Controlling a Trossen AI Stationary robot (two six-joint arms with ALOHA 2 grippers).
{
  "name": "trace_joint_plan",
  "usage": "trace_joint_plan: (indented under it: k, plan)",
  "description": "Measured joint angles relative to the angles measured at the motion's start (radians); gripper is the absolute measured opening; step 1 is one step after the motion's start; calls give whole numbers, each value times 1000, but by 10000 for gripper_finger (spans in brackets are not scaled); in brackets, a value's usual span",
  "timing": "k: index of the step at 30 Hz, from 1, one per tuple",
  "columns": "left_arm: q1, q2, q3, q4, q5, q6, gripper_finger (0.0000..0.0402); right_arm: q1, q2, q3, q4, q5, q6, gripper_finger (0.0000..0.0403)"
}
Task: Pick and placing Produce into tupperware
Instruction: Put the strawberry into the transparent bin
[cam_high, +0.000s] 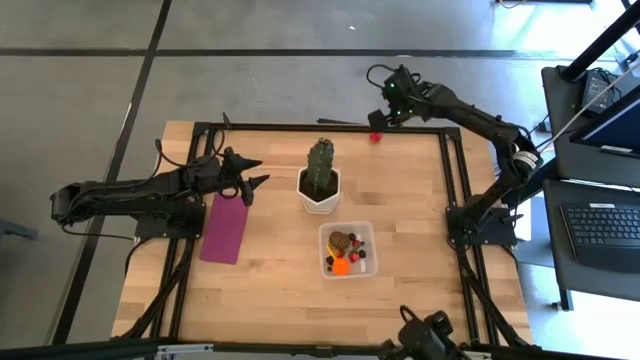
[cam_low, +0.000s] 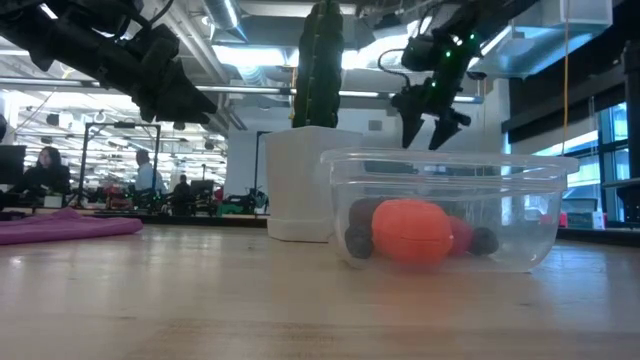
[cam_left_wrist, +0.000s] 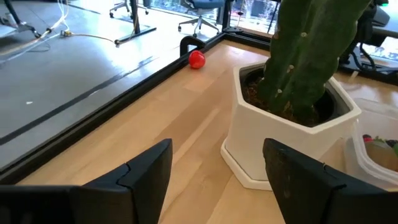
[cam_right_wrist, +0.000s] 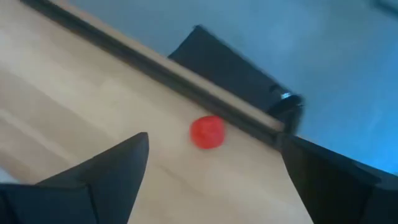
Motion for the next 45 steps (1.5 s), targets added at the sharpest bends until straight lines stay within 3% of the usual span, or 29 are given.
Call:
trace_joint_plan:
  k: [3,12,22,45]
  plan:
    - [0,0,0,0,-2,12,244,-19,46,0,13,-71,13,365]
    - [0,0,0,0,-2,11,244,-27,222,5,22,-78,9,365]
    - [0,0,0,0,-1,2,244,-32,396,181,-65,-77,-11,365]
    - [0,0,0,0,-1,1,244,-31,440,196,-147,-68,-35,365]
